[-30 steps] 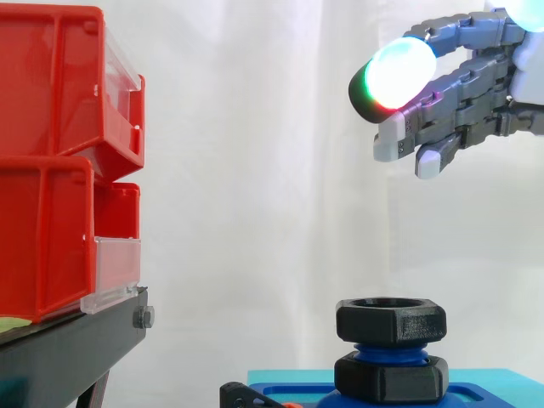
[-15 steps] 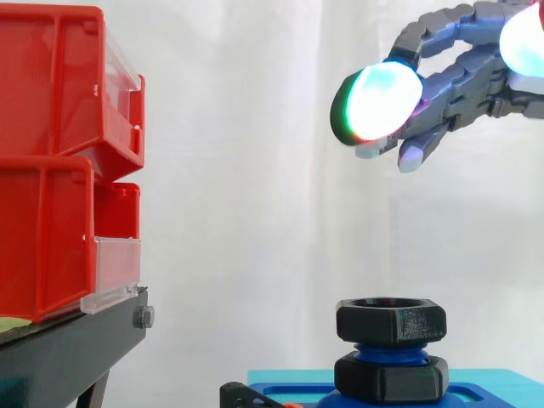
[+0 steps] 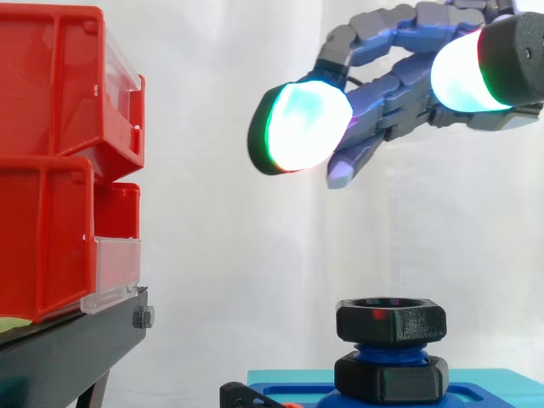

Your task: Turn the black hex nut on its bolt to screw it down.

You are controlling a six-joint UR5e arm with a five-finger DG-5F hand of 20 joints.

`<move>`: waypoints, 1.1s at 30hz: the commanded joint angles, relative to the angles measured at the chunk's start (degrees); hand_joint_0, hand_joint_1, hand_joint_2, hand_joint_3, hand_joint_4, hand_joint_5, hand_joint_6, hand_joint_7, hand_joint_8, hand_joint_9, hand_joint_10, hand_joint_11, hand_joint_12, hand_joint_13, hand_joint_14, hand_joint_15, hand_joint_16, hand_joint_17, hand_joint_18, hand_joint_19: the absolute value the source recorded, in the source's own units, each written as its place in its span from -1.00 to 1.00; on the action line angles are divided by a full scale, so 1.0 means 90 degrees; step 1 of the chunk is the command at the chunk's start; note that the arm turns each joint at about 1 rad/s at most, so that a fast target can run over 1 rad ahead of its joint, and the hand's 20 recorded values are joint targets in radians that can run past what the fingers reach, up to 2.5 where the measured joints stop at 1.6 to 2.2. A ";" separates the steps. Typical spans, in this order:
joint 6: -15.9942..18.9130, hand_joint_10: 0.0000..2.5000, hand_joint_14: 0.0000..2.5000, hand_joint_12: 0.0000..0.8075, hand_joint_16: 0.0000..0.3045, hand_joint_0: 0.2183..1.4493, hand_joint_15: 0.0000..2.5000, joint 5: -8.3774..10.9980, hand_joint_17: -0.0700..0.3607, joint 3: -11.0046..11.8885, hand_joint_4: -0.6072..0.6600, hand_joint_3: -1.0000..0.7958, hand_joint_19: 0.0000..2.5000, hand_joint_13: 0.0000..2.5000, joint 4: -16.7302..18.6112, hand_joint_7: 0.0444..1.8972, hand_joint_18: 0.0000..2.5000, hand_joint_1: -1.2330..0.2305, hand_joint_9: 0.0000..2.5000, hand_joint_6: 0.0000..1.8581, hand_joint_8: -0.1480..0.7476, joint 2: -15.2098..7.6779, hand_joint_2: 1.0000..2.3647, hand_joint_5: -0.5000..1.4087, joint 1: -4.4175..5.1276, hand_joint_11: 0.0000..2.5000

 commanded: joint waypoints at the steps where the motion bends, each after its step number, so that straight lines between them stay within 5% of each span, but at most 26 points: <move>1: -0.0058 -1.00 -1.00 -0.40 -0.69 -0.44 -0.94 -0.0085 -0.17 0.0147 0.31 -0.42 -0.59 -0.64 0.0004 -0.12 -0.60 0.00 -0.62 -0.46 -0.18 -0.0120 -1.00 -0.63 0.0020 -0.90; 6: -0.0536 -1.00 -1.00 -0.40 -0.69 -0.44 -0.94 -0.0075 -0.18 0.0137 0.32 -0.42 -0.58 -0.64 0.0043 -0.08 -0.60 0.01 -0.61 -0.46 -0.18 -0.0120 -1.00 -0.62 0.0079 -0.89; 7: -0.0722 -1.00 -1.00 -0.40 -0.69 -0.44 -0.93 -0.0105 -0.18 0.0147 0.33 -0.42 -0.58 -0.64 0.0053 -0.08 -0.60 0.01 -0.61 -0.46 -0.18 -0.0277 -1.00 -0.62 0.0098 -0.89; 15: -0.1044 -1.00 -1.00 -0.39 -0.69 -0.45 -0.93 -0.0134 -0.17 0.0147 0.33 -0.43 -0.58 -0.64 0.0307 -0.08 -0.61 0.02 -0.61 -0.46 -0.18 -0.0452 -1.00 -0.61 0.0157 -0.88; 21: -0.1093 -1.00 -1.00 -0.37 -0.68 -0.48 -0.93 -0.0310 -0.17 0.0166 0.36 -0.44 -0.58 -0.64 0.0502 -0.02 -0.62 0.11 -0.61 -0.46 -0.17 -0.0687 -1.00 -0.60 0.0167 -0.87; 26: -0.1112 -1.00 -1.00 -0.35 -0.67 -0.50 -0.92 -0.0368 -0.16 0.0166 0.38 -0.44 -0.56 -0.65 0.0482 0.14 -0.64 0.22 -0.61 -0.46 -0.15 -0.0687 -1.00 -0.56 0.0167 -0.86; 33: -0.1112 -1.00 -1.00 -0.34 -0.67 -0.51 -0.92 -0.0447 -0.15 0.0156 0.37 -0.44 -0.57 -0.65 0.0463 0.11 -0.64 0.24 -0.61 -0.44 -0.14 -0.0687 -1.00 -0.57 0.0108 -0.85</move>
